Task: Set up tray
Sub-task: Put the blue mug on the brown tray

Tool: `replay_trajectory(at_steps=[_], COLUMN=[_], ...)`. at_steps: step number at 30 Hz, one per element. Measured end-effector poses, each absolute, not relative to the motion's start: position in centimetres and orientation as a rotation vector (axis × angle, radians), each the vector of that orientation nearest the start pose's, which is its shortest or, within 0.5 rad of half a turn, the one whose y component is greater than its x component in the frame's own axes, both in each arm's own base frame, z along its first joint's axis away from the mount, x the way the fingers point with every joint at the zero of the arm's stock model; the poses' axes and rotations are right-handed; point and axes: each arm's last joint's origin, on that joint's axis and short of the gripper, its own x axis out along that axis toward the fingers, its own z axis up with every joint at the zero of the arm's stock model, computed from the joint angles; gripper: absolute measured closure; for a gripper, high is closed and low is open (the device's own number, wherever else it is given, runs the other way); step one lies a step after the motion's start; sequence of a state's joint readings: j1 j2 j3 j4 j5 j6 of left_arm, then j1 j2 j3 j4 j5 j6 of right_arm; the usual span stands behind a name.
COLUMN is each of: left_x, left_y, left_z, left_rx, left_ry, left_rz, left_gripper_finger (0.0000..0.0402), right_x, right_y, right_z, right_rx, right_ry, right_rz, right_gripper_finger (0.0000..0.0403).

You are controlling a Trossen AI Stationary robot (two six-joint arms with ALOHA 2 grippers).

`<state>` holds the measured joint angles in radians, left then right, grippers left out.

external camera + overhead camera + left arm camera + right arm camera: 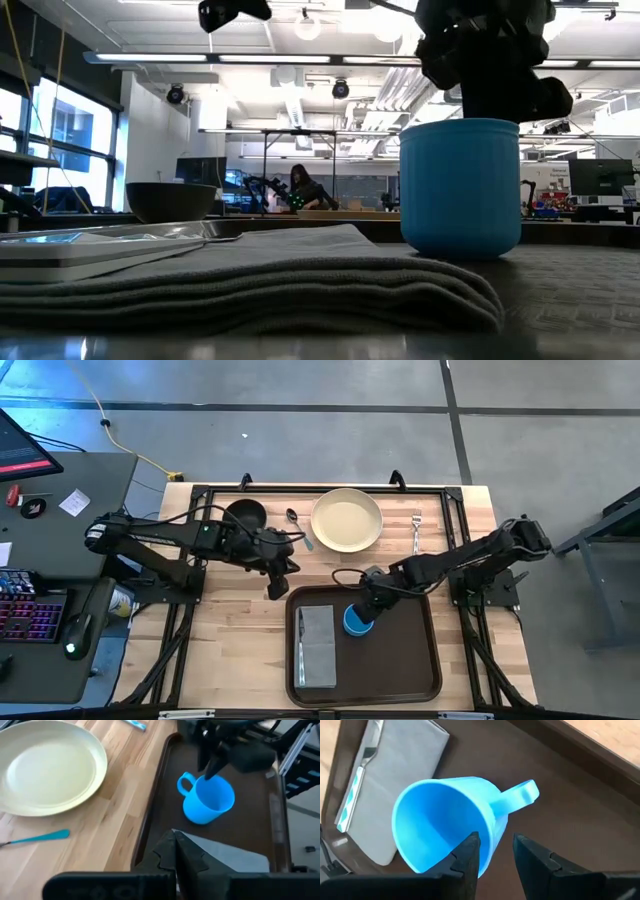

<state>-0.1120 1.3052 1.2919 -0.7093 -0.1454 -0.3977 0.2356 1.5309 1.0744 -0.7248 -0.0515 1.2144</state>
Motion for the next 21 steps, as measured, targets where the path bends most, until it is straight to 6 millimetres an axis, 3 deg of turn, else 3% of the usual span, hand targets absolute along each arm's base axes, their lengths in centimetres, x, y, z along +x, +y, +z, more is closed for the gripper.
replay_trajectory(at_steps=[12,21], left_x=[26.7,26.5], left_y=[-2.6,-2.6], left_z=[35.1,34.8], left_rx=[-0.281,-0.257], left_ry=[0.705,0.744], left_rz=[0.169,0.168], left_gripper_finger=[0.0341,0.0363], right_x=[28.3,27.5], right_y=[7.0,7.2], right_z=[21.5,20.0], right_rx=[0.959,1.018], right_ry=[1.169,1.232], right_rz=[-0.505,-0.507], right_gripper_finger=[0.0298,0.0351])
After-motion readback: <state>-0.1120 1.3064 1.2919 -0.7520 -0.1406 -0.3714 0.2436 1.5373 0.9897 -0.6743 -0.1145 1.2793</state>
